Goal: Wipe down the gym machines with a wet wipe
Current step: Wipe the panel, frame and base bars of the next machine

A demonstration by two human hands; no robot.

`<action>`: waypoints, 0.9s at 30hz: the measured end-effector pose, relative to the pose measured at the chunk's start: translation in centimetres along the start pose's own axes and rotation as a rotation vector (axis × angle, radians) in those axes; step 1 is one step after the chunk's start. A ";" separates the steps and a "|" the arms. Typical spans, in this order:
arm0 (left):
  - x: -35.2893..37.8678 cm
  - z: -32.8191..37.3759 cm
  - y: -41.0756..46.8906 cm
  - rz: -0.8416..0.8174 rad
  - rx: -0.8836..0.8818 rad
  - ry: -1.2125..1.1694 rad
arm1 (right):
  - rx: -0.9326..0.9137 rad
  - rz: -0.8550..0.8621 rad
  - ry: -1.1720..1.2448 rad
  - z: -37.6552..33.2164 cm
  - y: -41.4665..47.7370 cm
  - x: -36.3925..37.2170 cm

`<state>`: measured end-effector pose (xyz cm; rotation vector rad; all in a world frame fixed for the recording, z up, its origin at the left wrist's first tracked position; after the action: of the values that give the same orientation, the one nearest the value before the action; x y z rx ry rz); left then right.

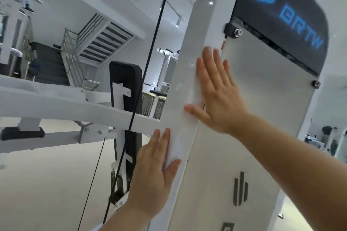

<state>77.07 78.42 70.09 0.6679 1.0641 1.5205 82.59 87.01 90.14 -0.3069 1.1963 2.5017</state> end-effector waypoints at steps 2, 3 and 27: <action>0.0 0.1 -0.1 0.014 0.024 0.002 | 0.170 0.020 0.043 1.5 2.0 -1.0; 0.0 0.2 -0.2 0.017 0.033 0.005 | 0.232 0.026 0.070 1.5 2.4 -1.0; -1.1 -1.8 -6.0 0.194 0.107 0.010 | -0.450 -0.451 -0.564 -8.9 0.6 1.1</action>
<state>78.55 76.79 64.09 0.8589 1.1200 1.6427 81.71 79.94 84.63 0.0308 0.2979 2.2005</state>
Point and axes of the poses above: each hand's wrist, its own y-axis towards the middle knuckle, its own x-axis out of the palm, z = x × y, the point moved 9 cm from there along y, towards the middle knuckle, and after that the axes turned 1 degree about x, right-handed, at the moved point
